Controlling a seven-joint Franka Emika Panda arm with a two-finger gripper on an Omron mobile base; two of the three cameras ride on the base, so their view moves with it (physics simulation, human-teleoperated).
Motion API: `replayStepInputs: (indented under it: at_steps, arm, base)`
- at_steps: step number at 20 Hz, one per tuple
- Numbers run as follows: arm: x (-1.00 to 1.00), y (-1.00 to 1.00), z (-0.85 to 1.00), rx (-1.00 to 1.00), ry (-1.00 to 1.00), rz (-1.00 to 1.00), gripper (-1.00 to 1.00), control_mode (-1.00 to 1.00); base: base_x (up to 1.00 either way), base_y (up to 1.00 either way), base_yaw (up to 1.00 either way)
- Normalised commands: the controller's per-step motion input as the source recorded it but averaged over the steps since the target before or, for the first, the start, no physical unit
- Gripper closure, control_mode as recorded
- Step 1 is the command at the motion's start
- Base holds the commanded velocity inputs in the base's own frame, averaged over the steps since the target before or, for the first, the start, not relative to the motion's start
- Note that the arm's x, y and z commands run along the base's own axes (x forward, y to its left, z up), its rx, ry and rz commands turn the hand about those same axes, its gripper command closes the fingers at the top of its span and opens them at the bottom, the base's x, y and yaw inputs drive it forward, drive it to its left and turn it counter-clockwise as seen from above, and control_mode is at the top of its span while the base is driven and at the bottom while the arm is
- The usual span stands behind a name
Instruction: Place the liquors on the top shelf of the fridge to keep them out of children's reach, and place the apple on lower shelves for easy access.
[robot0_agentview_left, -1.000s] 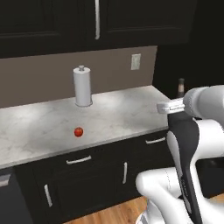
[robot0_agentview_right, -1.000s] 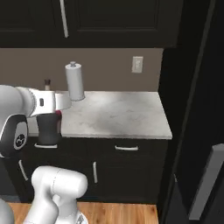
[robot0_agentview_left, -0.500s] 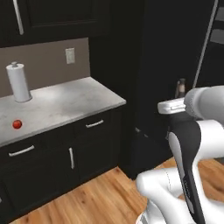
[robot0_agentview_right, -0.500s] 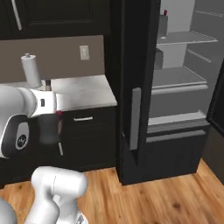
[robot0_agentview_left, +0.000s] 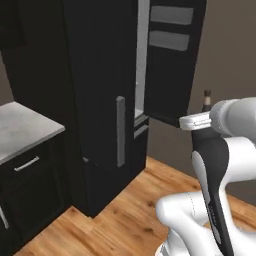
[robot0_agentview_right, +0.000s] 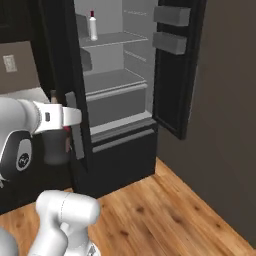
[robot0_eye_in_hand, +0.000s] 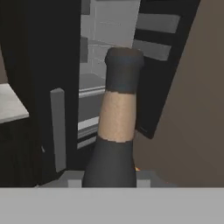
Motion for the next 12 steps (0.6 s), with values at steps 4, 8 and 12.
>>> replayStepInputs:
  at_steps: [4, 8, 12]
  arm:
    - [0.00, 0.00, 0.00, 0.00, 0.00, 0.00, 1.00, 1.00]
    - [0.00, 0.00, 0.00, 0.00, 0.00, 0.00, 1.00, 1.00]
    - [0.00, 0.00, 0.00, 0.00, 0.00, 0.00, 1.00, 1.00]
  base:
    - [0.20, -0.55, -0.42]
    - [0.42, -0.46, -0.06]
    - [0.49, -0.49, 0.39]
